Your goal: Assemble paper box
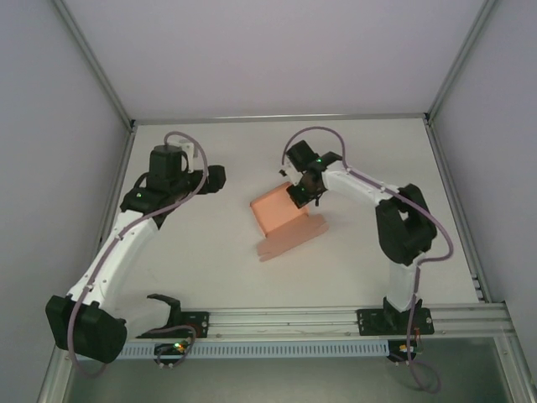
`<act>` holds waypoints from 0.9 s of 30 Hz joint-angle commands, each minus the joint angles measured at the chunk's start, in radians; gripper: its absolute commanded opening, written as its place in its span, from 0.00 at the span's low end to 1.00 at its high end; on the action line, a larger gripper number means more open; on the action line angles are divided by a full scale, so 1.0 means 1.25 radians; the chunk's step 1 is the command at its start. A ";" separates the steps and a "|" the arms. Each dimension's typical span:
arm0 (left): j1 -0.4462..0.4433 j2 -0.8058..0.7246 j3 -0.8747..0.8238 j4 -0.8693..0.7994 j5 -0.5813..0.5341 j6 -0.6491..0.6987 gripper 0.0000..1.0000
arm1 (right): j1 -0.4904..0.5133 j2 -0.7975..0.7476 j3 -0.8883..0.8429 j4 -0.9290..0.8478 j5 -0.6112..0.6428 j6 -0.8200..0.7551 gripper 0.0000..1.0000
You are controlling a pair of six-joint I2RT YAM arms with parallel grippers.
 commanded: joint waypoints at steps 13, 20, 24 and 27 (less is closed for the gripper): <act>0.031 -0.006 -0.034 0.043 0.035 -0.020 1.00 | 0.093 0.097 -0.122 0.386 0.349 -0.589 0.00; 0.044 -0.019 -0.043 0.035 0.028 -0.029 1.00 | 0.119 0.180 -0.144 0.520 0.410 -0.638 0.00; 0.052 -0.032 -0.050 0.035 0.028 -0.039 1.00 | 0.132 0.209 -0.154 0.564 0.389 -0.685 0.00; 0.056 -0.036 -0.052 0.035 0.029 -0.043 1.00 | 0.140 0.217 -0.169 0.595 0.377 -0.730 0.00</act>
